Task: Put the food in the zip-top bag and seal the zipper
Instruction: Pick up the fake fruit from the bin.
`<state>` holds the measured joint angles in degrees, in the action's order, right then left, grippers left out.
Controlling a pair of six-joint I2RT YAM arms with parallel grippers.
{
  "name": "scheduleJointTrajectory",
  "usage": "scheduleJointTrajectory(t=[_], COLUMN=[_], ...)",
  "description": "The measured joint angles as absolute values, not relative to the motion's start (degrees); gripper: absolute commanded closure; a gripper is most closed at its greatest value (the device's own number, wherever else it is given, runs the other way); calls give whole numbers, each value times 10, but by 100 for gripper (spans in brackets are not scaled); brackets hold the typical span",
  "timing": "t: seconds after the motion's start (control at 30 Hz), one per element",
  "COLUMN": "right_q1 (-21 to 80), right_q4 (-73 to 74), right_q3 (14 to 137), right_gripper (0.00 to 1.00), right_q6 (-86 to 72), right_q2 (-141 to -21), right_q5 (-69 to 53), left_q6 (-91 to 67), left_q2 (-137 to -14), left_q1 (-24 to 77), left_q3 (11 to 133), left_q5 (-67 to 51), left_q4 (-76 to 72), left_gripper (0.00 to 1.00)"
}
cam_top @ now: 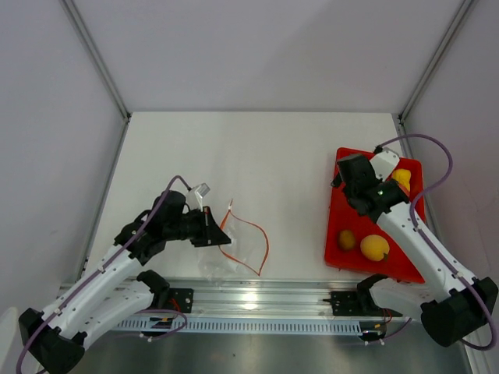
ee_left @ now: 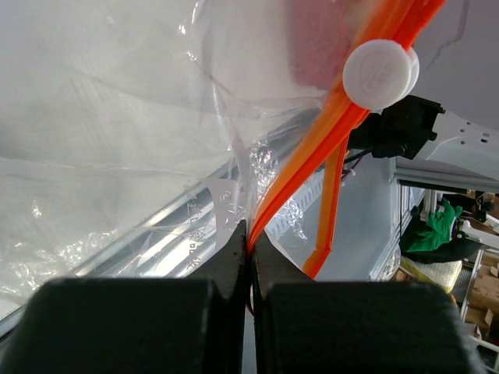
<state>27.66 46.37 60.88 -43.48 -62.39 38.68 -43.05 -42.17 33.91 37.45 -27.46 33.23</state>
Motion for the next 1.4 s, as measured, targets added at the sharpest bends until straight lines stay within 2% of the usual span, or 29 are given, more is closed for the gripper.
scheduleJointTrajectory(t=[0.27,0.57,0.87,1.2,1.4], right_q1=[222,192,77,56,56], right_q4=[628,740,671,593,551], right_q3=[599,512,459,413,390], right_gripper=[1,1,2,3,7], right_q6=[-649,-820,-778,-748,-742], right_q2=[-647,-634,-645,-682,-727], right_q5=[405,412,409,397,378], left_q6=[-430,-431,-431,-431,-432], left_q2=[-426,-453,-474,-483,-482], left_q1=[339,339,339,339,339], left_q3=[371,363,362,360,352], left_q5=[-279,-298,-307,-317,-318], left_q4=[322,300,284,277,271], left_gripper=[99,99,99,100,99])
